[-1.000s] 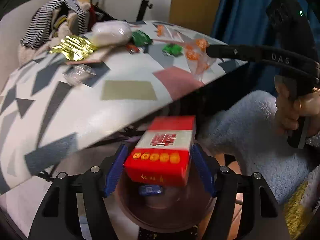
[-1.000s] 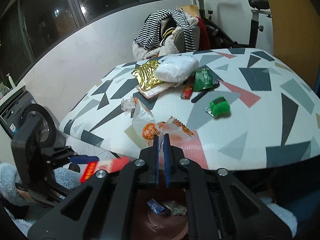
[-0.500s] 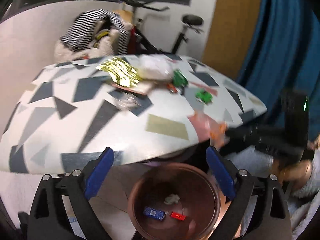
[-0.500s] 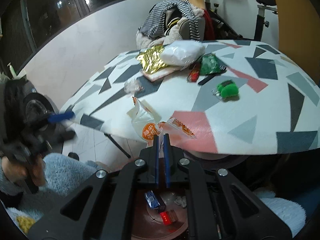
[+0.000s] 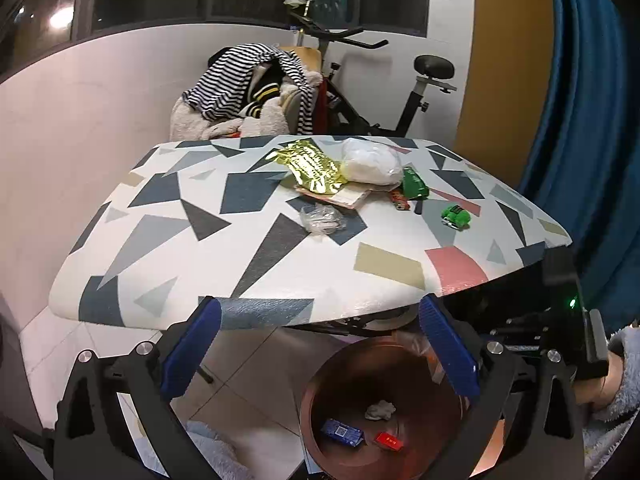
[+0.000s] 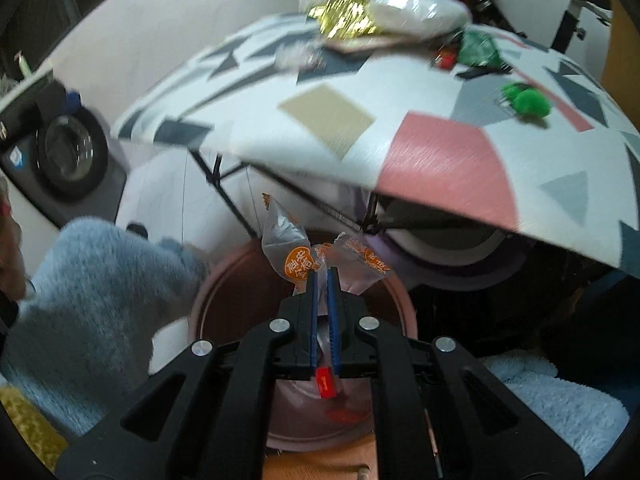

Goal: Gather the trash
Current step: 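Lower the clear wrapper into the brown bin and open the right tool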

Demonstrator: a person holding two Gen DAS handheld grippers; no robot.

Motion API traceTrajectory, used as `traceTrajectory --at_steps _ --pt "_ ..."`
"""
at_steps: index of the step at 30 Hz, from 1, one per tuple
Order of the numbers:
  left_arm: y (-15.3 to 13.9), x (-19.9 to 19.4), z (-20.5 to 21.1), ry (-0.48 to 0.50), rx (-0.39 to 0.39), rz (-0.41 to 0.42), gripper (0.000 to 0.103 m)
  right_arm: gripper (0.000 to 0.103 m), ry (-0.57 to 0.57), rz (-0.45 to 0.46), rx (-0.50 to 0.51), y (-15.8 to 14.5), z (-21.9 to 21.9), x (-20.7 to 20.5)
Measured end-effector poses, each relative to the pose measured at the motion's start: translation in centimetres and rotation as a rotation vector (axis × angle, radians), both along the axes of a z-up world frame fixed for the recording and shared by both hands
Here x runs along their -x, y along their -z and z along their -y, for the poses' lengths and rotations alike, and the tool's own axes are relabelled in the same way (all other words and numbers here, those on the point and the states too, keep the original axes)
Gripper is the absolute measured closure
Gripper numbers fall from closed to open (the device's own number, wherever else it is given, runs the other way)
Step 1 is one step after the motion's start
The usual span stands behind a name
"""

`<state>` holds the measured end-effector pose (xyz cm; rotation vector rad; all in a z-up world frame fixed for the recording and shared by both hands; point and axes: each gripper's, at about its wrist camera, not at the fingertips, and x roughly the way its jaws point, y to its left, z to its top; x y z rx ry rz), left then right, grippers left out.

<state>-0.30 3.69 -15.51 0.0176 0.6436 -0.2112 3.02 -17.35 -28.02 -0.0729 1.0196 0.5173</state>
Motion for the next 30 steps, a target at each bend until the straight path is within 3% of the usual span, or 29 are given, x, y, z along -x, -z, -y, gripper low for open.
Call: traceTrajectory --at_steps 13,19,21,23,28,30 --pt "1.0 -0.2 -1.7 -0.068 0.059 -0.049 0.006 0.091 -0.011 -0.032 0.058 1.1 -0.7 0.0" --pt "1.2 -0.2 -1.7 -0.073 0.061 -0.053 0.006 0.068 -0.008 -0.026 0.073 1.1 -0.9 -0.1" --pt "1.3 -0.2 -1.8 -0.072 0.06 -0.054 0.006 0.054 -0.003 -0.022 0.076 1.1 -0.9 -0.2" --pt "1.3 -0.2 -1.8 -0.072 0.058 -0.055 0.006 0.032 0.003 -0.014 0.068 1.0 -0.8 -0.2" --pt "1.4 -0.2 -1.8 -0.076 0.062 -0.06 0.006 0.012 0.003 -0.014 0.063 0.9 -0.7 -0.3" --pt "1.4 -0.3 -1.9 -0.077 0.062 -0.062 0.006 0.01 0.003 -0.018 0.059 0.9 -0.6 -0.3"
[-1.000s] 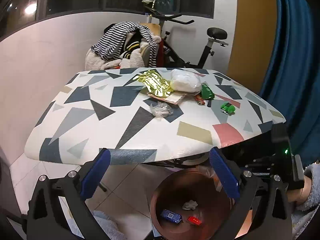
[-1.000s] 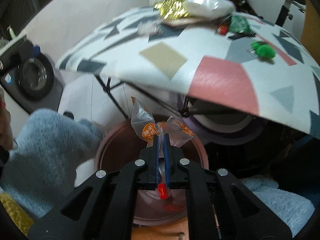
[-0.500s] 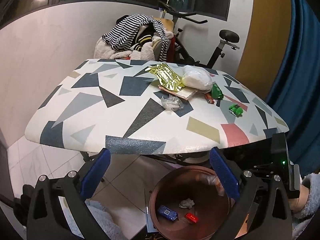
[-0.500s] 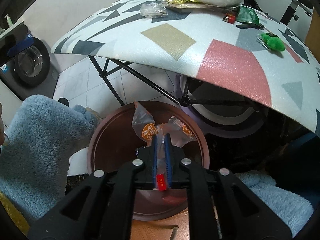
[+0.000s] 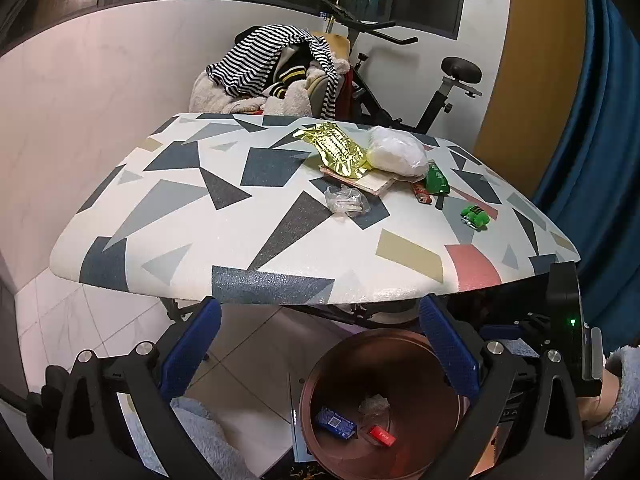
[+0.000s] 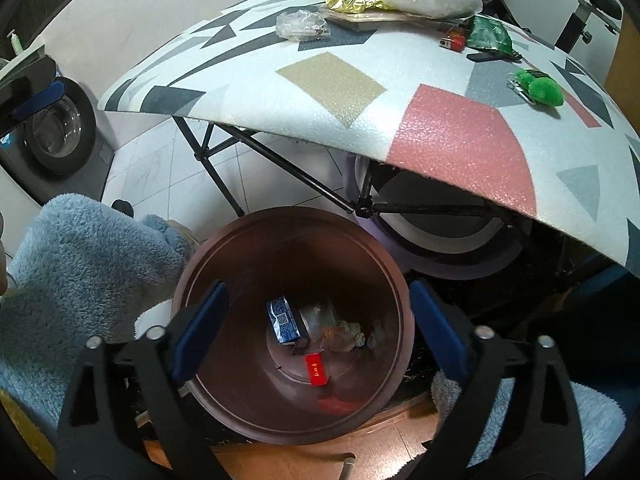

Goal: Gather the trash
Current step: 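Lower the clear wrapper into the brown bin and open the right tool, then grasp the green plush keychain with the right tool while the left tool grasps the gold foil wrapper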

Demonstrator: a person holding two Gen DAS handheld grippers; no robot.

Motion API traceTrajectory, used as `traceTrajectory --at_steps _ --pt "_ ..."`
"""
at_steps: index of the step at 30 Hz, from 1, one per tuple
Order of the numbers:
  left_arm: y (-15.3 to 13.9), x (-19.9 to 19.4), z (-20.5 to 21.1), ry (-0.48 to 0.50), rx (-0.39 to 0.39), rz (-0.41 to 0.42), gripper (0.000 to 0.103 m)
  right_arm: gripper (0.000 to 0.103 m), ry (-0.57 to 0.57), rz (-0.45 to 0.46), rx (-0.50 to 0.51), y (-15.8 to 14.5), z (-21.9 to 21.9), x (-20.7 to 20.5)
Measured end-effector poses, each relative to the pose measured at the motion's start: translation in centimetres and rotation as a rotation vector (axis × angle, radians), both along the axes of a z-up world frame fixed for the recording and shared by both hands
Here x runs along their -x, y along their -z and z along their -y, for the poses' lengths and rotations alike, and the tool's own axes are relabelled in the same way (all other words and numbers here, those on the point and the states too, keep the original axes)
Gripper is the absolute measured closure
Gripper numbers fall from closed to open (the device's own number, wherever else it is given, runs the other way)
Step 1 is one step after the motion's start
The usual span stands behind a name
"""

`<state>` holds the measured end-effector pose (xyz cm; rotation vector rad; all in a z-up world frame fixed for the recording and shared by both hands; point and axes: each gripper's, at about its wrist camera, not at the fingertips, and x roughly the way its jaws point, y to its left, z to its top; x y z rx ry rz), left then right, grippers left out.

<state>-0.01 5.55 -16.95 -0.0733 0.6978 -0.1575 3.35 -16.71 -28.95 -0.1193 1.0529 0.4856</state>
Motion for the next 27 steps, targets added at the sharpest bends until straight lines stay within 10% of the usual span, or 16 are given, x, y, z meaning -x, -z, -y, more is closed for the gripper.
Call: traceTrajectory --at_steps 27 --pt "0.5 -1.6 -1.9 -0.04 0.048 -0.008 0.006 0.006 0.238 0.203 -0.154 -4.0 4.9 -1.6"
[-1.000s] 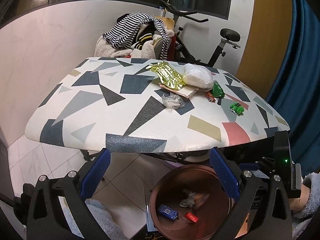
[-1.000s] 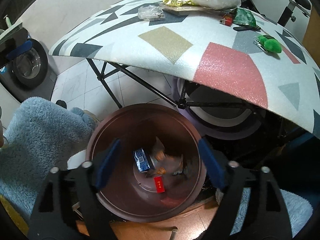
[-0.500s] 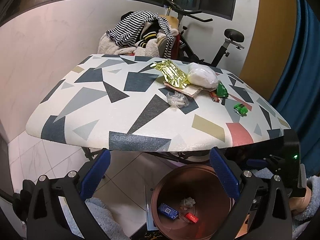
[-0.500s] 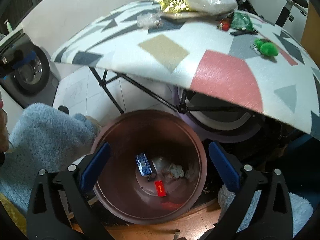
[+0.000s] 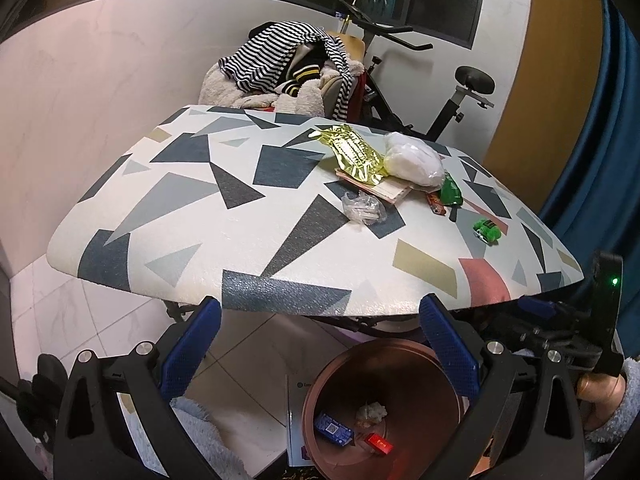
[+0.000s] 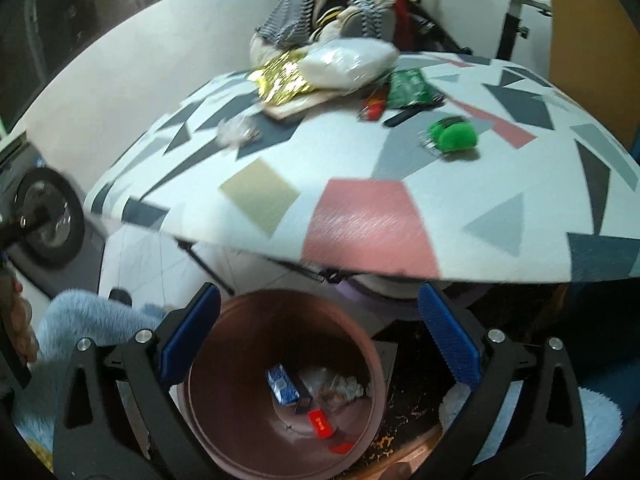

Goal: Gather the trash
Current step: 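Grasp the green plush keychain with the right tool while the left tool grasps the gold foil wrapper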

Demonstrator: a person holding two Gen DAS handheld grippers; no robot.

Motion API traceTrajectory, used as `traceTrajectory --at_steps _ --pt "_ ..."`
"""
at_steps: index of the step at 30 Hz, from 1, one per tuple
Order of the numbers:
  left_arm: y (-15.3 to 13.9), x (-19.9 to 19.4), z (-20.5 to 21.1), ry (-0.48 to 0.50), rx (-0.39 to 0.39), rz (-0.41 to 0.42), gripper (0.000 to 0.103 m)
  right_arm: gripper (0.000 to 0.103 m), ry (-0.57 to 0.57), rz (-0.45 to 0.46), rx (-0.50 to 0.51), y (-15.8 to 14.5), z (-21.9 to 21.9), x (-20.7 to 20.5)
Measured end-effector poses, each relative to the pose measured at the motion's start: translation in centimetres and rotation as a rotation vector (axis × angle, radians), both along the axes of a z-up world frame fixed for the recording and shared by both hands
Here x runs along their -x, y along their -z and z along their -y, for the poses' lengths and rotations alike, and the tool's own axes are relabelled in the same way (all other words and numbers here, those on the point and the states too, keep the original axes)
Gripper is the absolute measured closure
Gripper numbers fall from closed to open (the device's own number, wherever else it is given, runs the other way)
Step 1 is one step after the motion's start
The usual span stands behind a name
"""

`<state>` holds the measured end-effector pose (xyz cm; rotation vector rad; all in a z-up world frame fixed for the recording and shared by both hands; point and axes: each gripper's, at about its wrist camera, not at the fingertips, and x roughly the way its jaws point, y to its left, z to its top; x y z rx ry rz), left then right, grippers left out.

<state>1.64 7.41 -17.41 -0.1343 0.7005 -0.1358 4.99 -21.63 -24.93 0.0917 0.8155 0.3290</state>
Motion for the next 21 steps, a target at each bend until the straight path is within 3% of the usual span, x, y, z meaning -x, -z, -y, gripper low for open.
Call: traceTrajectory --at_steps 6,12,14,21 --pt "0.6 -1.1 -0.6 -0.013 0.019 -0.017 0.006 0.006 0.056 -0.017 0.056 -0.9 2.1 -2.7" --pt "1.4 -2.3 -0.7 -0.017 0.012 -0.035 0.006 0.006 0.109 0.04 0.074 -2.2 5.1 -6.7" --pt "1.7 -2.6 -0.7 -0.017 0.011 -0.043 0.006 0.023 0.11 0.042 0.052 -2.4 6.1 -8.7" --pt "2.4 -3.9 -0.7 -0.025 0.011 -0.061 0.006 0.049 0.134 -0.015 0.014 -1.3 7.0 -13.5"
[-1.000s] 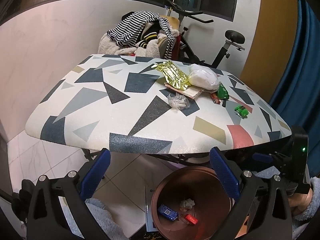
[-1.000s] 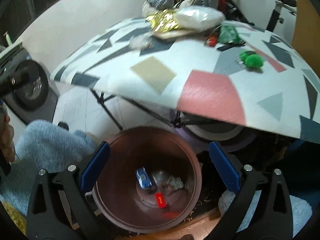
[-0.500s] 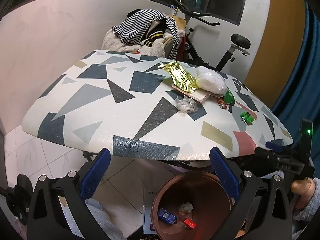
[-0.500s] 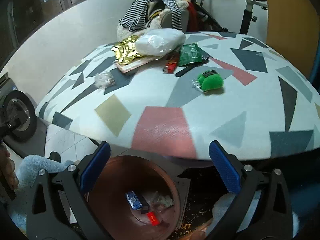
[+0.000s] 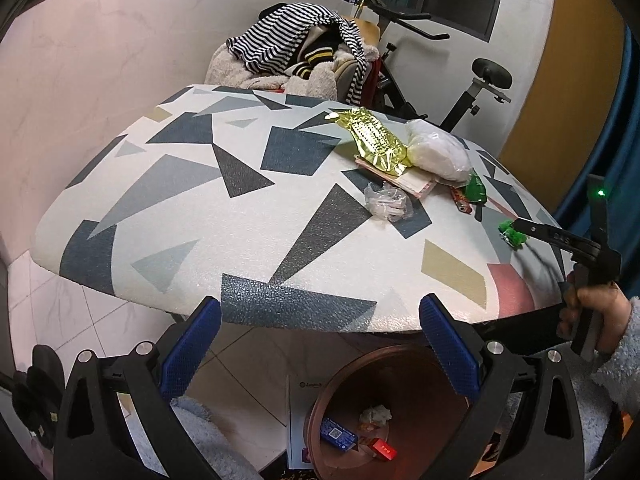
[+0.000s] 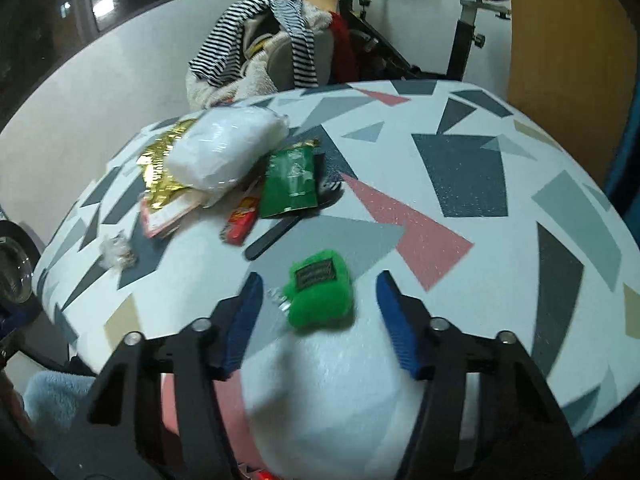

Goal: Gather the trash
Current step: 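Grasp the green plush keychain with the right tool while the left tool grasps the gold foil wrapper, then lift the gold foil wrapper with the left tool while the right tool holds the green plush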

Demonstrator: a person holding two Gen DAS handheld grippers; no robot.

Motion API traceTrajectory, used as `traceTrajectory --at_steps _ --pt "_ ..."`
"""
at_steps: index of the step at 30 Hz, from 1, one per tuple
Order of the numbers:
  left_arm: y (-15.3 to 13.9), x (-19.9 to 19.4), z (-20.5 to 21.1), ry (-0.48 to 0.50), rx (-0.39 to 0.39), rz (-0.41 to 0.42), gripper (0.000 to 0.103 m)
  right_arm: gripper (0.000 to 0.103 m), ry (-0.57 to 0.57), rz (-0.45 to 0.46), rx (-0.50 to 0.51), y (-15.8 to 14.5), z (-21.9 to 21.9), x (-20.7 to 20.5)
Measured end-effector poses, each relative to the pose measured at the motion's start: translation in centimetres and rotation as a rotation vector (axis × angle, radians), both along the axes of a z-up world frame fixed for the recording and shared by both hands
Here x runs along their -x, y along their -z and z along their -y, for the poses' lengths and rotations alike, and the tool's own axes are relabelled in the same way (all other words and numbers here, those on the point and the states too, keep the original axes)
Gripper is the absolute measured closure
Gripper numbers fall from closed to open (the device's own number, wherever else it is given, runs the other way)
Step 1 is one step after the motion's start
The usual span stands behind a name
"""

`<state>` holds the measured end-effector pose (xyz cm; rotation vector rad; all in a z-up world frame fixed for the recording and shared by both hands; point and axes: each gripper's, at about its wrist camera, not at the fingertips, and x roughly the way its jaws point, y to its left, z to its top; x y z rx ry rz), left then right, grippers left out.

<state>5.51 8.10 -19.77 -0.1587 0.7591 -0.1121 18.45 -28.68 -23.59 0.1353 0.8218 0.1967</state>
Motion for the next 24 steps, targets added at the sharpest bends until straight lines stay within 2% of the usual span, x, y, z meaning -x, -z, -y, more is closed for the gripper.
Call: traceTrajectory --at_steps 3,6,7,9,13,15,17,19,20,24 --pt "0.3 -0.6 -0.1 -0.002 0.007 -0.01 0.006 0.052 0.003 -0.035 -0.007 0.7 -0.2 -0.7" --pt "0.5 -1.4 -0.3 -0.006 0.043 -0.025 0.006 0.054 -0.004 -0.024 0.009 0.9 -0.5 -0.6" --pt "0.5 -1.6 -0.4 -0.005 0.055 -0.029 0.006 0.066 -0.013 -0.022 -0.001 0.8 -0.5 -0.6" --pt "0.5 -2.3 -0.4 0.002 0.088 -0.032 0.006 0.074 0.001 0.003 -0.004 0.4 -0.3 -0.5" --pt "-0.4 -5.4 -1.0 0.016 0.247 -0.032 0.019 0.074 0.005 0.073 -0.044 -1.1 0.0 0.1" --pt "-0.9 -7.2 -1.2 0.006 0.312 -0.029 0.022 0.074 -0.003 0.098 -0.062 -2.0 0.1 0.2" --pt "-1.4 -9.9 -1.5 -0.006 0.409 -0.019 0.025 0.074 -0.011 0.118 -0.077 -2.7 0.1 0.3" --pt "-1.6 -12.5 -1.8 -0.022 0.502 -0.018 0.039 0.074 -0.018 0.13 -0.088 -3.3 0.0 0.4" --pt "-1.7 -14.1 -1.9 -0.023 0.55 -0.02 0.042 0.074 -0.024 0.135 -0.096 -3.6 -0.1 0.6" --pt "-1.4 -20.1 -1.3 -0.072 0.587 -0.037 0.051 0.074 -0.04 0.147 -0.098 -4.2 -0.6 1.1"
